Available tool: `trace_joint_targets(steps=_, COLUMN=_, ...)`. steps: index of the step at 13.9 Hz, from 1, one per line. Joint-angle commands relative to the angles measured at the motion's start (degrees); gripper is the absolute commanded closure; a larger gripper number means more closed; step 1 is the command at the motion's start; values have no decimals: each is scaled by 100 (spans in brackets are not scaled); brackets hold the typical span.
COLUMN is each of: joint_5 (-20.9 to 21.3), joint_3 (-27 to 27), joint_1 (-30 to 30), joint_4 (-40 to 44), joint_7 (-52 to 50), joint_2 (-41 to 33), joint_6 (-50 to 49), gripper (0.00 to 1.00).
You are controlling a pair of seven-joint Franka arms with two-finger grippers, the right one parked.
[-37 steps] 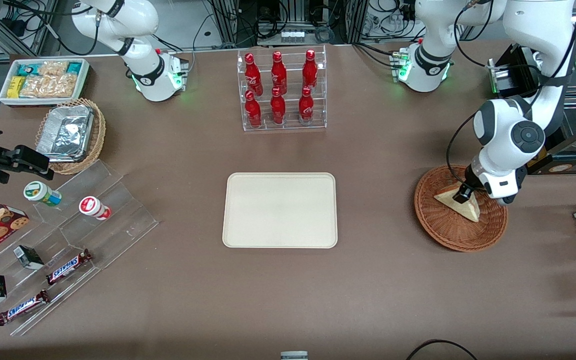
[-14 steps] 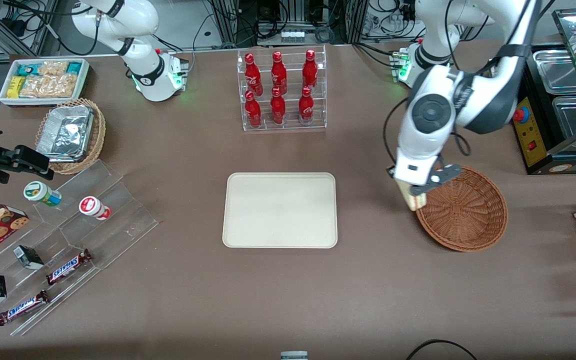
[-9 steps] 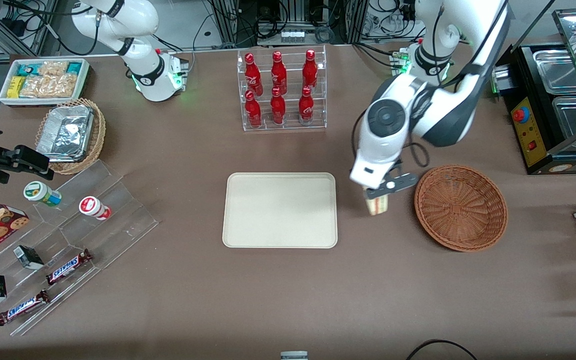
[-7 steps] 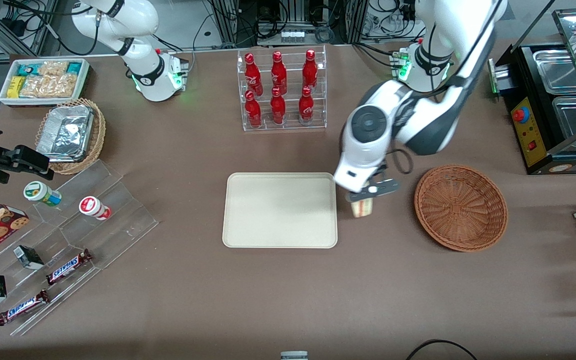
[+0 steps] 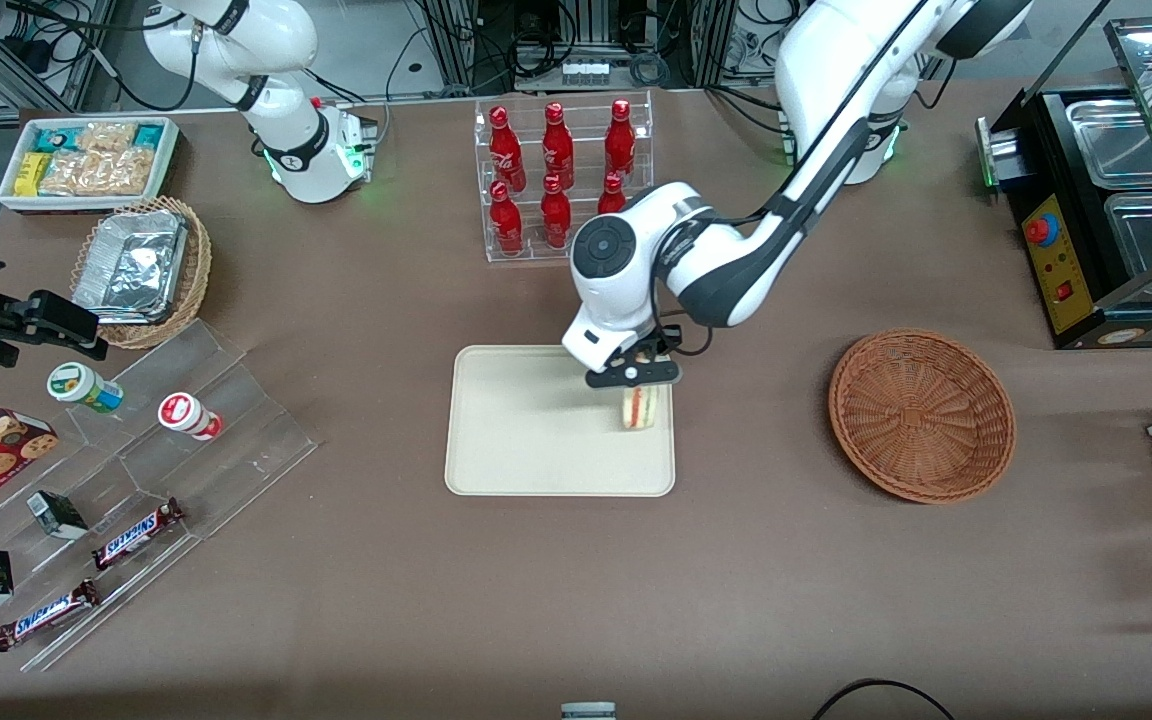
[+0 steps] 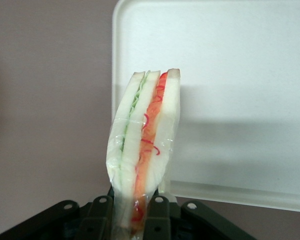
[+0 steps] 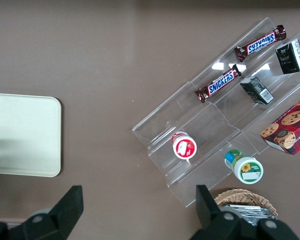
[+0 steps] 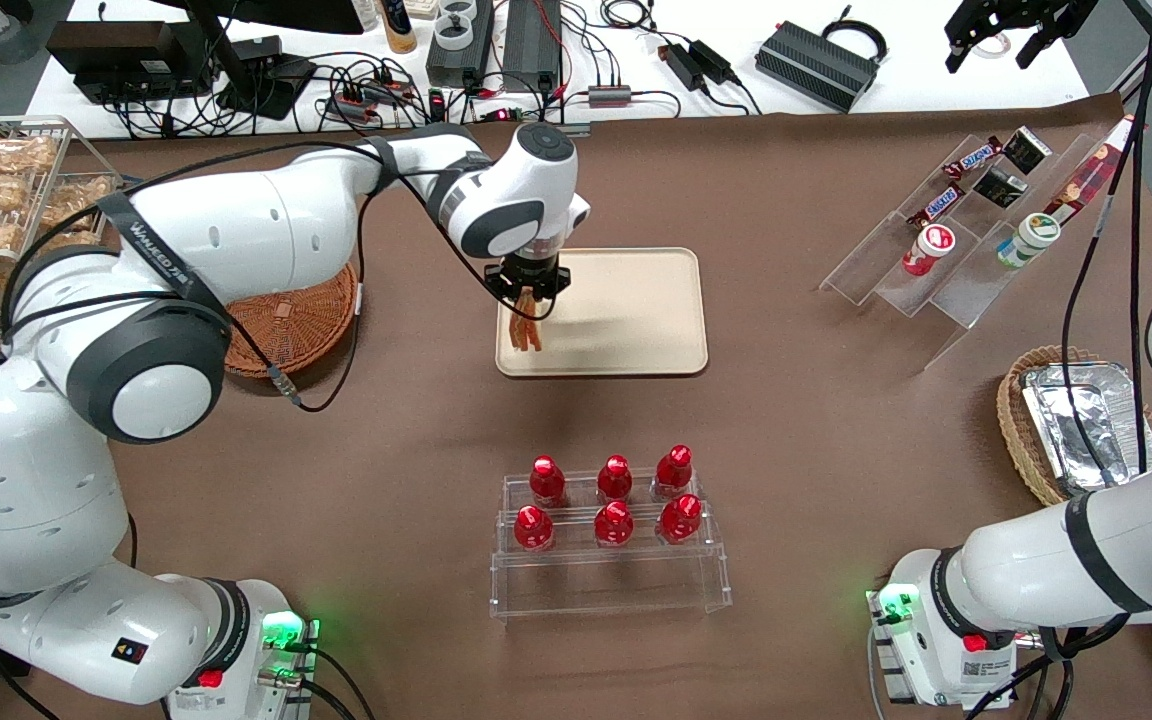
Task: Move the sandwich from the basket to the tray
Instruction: 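Lower the sandwich onto the cream tray and open the left gripper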
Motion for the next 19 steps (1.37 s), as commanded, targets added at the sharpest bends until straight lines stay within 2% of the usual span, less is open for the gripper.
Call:
trace_joint_targets(steps=1, joint_5=268, joint_3=23, joint_1=-92, joint_4=210, joint_7=-80, joint_2=263, joint_6=164, gripper=77)
trace_joint_targets(steps=11, joint_5=269, joint_3=629, joint_1=-593, joint_4=430, joint_7=-150, joint_2=721, joint_6=499, gripper=74)
trace_joint_targets(steps=12, joint_5=269, joint_3=629, joint_1=-593, joint_4=447, joint_7=-150, joint_2=738, joint_6=499, gripper=61)
trace_joint_targets(steps=13, joint_5=278, joint_3=638, joint_1=-593, joint_4=448, joint_7=-150, joint_2=739, joint_6=499, gripper=22)
trace_joint_targets(steps=14, joint_5=269, joint_3=629, joint_1=-559, joint_4=448, joint_7=-150, joint_2=712, joint_6=499, gripper=0)
trace_joint_targets(steps=19, joint_5=199, joint_3=629, joint_1=-514, joint_4=500, joint_7=-229, joint_2=405, joint_6=350, gripper=0)
